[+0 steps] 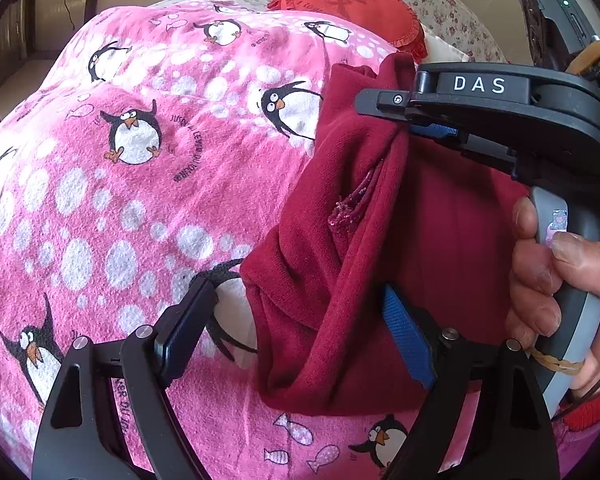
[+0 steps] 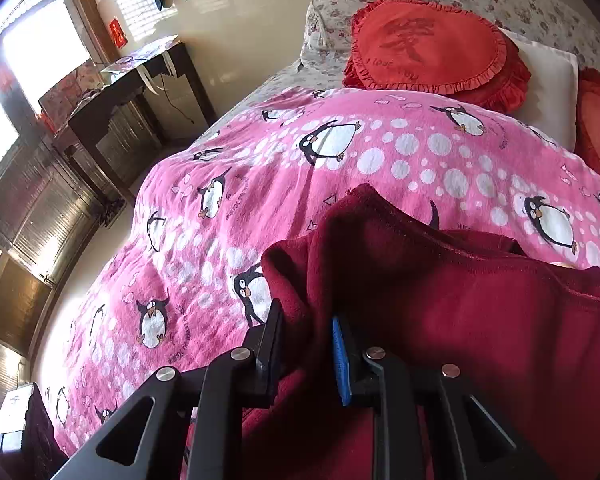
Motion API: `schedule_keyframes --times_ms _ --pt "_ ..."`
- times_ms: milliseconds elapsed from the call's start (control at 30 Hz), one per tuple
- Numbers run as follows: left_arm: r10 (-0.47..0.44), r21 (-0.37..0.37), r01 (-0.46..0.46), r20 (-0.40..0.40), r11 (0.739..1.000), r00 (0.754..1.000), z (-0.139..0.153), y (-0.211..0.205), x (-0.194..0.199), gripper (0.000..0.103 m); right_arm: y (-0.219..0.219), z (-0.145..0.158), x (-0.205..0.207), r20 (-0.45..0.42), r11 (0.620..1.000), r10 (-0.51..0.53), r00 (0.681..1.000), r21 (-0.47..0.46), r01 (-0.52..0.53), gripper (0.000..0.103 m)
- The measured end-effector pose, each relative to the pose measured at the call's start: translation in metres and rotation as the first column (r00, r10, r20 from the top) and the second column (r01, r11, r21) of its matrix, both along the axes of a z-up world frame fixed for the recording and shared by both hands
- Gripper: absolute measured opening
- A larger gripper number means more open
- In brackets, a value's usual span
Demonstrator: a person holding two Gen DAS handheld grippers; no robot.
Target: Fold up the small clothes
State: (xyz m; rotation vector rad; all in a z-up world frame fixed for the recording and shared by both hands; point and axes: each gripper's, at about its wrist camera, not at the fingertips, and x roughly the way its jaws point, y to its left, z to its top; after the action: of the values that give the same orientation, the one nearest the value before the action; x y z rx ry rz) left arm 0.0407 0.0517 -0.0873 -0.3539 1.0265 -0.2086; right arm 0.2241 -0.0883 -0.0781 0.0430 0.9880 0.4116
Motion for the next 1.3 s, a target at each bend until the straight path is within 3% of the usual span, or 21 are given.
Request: schedule_keyframes --times_ms 500,567,600,700,900,1100,1300 --pt "-0.012 -0.023 0.012 0.021 1.0 1.0 0.001 -0.008 0.028 0.085 -0.006 0.003 -0.004 -0.001 0.999 0.019 1.0 0.031 -0.019 0.02" --pt "-0.02 -0.017 0.02 0.033 1.0 0.999 0.004 -0.009 0.03 0.075 -0.007 0.005 -0.005 0.003 0.999 0.028 1.0 0.035 -0.028 0.02" --pt "-0.028 -0.028 0.029 0.04 0.999 0.999 0.005 -0.01 0.03 0.052 -0.007 0.005 -0.005 0.005 0.999 0.031 0.999 0.038 -0.031 0.019" --pt "-0.036 -0.051 0.039 0.054 0.998 0.998 0.012 -0.01 0.03 0.035 -0.012 0.009 -0.008 0.003 0.997 0.035 0.999 0.062 -0.035 0.017" --pt "-0.094 -0.061 0.102 0.119 0.993 0.988 0.051 -0.027 0.025 0.028 -0.031 0.032 -0.021 0.045 0.993 0.048 0.998 0.103 -0.053 0.014" --pt "-0.218 -0.055 0.236 0.231 0.97 0.948 0.102 -0.08 0.013 0.027 -0.083 0.079 -0.043 0.13 0.987 -0.011 0.991 0.162 -0.011 0.013" --pt "-0.394 -0.014 0.412 0.268 0.911 0.879 0.12 -0.176 0.016 0.027 -0.169 0.109 -0.076 0.206 0.977 -0.133 0.969 0.192 0.093 0.012"
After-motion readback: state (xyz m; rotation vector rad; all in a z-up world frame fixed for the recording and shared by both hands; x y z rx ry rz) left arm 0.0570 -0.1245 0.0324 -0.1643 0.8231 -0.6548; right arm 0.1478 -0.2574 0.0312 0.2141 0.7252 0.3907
